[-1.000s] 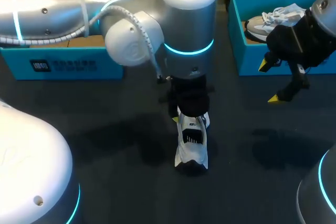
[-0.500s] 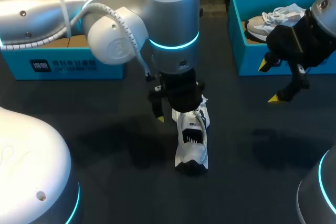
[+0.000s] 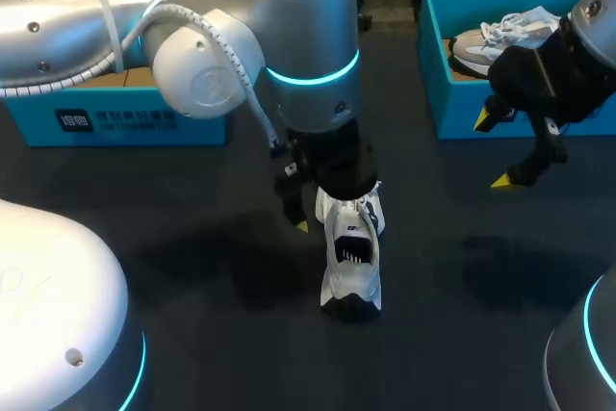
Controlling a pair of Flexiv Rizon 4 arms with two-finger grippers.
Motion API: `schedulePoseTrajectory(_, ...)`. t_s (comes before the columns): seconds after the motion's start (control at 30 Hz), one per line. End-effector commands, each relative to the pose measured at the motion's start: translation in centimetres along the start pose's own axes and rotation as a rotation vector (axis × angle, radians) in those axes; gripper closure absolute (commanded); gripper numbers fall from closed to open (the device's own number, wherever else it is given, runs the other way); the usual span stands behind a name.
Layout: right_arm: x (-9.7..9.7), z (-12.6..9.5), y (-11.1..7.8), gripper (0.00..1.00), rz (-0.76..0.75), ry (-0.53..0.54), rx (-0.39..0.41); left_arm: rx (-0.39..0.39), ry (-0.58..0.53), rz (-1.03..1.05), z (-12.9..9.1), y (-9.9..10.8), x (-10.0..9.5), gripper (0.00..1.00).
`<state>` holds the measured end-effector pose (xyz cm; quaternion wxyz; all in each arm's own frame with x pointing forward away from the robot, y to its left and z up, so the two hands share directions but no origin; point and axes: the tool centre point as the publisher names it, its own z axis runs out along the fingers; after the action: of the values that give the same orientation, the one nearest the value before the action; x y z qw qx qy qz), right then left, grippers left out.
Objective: Take the shoe out of the shoebox, open the shoe tongue, remove and reinsert the insole, then place the shoe into the shoebox
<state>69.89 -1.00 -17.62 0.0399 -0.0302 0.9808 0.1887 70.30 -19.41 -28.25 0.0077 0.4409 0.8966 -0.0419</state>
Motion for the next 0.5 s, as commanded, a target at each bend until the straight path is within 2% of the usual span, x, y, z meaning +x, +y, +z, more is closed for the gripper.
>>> schedulePoseTrajectory(0.03, -0.2, 0.1, 0.1, 0.0, 0.001, 0.004, 0.004, -0.136, 0.037, -0.312, -0.5, -1.3, 0.1, 0.0)
schedulePoseTrajectory(0.1, -0.2, 0.1, 0.1, 0.0, 0.001, 0.004, 0.004, -0.138, 0.051, -0.415, -0.7, -1.5, 0.3, 0.0)
schedulePoseTrajectory(0.17, -0.2, 0.1, 0.1, 0.0, 0.001, 0.004, 0.004, -0.172, 0.051, -0.477, -0.8, -1.7, 0.4, 0.0)
schedulePoseTrajectory(0.3, -0.2, 0.1, 0.1, 0.0, 0.001, 0.004, 0.004, -0.16, 0.044, -0.592, -0.6, -2.2, 1.0, 0.0)
schedulePoseTrajectory(0.33, -0.2, 0.1, 0.1, 0.0, 0.001, 0.004, 0.004, -0.193, 0.023, -0.639, -0.4, -2.5, 1.3, 0.0)
schedulePoseTrajectory(0.5, -0.2, 0.1, 0.1, 0.0, 0.001, 0.004, 0.004, -0.147, -0.016, -0.749, 0.2, -3.4, 1.9, 0.0)
